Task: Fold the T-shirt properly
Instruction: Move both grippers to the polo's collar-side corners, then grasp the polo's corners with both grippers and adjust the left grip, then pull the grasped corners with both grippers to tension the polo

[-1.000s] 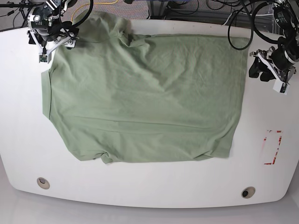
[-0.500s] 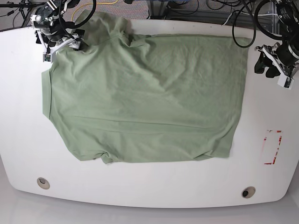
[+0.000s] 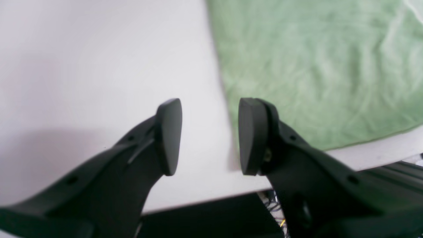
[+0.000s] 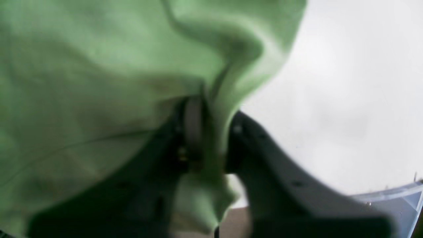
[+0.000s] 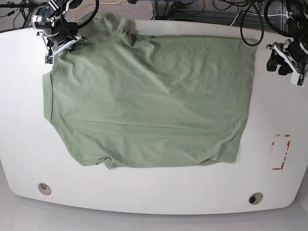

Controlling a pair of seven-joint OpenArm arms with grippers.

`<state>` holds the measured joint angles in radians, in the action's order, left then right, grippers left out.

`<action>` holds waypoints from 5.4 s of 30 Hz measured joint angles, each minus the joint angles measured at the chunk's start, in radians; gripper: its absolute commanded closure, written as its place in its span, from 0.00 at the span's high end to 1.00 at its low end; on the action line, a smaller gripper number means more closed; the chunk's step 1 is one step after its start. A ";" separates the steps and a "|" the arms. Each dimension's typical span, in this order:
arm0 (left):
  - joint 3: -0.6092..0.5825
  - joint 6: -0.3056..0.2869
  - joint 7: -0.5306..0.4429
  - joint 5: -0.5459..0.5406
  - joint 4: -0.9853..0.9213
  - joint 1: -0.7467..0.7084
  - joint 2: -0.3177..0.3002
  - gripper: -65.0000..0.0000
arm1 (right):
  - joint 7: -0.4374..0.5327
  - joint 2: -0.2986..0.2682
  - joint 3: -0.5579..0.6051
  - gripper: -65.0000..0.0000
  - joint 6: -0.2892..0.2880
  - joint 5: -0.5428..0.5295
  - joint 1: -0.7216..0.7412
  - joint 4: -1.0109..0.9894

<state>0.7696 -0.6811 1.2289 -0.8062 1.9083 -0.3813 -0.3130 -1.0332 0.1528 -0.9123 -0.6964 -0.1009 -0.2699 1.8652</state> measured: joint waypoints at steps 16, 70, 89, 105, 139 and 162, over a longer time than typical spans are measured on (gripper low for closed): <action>0.010 0.000 -0.003 0.040 -0.032 -0.016 0.023 0.72 | 0.001 0.000 0.000 0.02 0.000 0.003 0.000 0.002; -0.145 -0.008 0.073 0.163 -0.085 -0.079 0.121 0.10 | -0.024 0.000 0.003 0.02 -0.003 0.018 -0.013 0.112; -0.152 -0.008 0.151 0.148 0.058 0.102 0.126 0.07 | -0.027 -0.010 0.004 0.02 -0.003 0.022 -0.002 0.136; -0.114 -0.008 0.192 0.156 0.050 -0.060 0.093 0.57 | -0.026 -0.023 0.003 0.02 -0.003 0.025 0.003 0.122; -0.266 -0.020 0.094 0.083 -0.169 -0.063 0.097 0.56 | -0.026 -0.019 0.002 0.02 -0.003 0.022 -0.014 0.122; -0.225 -0.023 0.125 0.101 -0.119 -0.110 0.131 0.05 | -0.026 -0.018 0.002 0.02 -0.003 0.021 -0.017 0.122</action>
<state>0.5442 -0.7036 1.3537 -0.7052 1.7893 -0.4911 -0.1818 -1.0588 0.1349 -0.9100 -0.6998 -0.0795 -0.2867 1.9869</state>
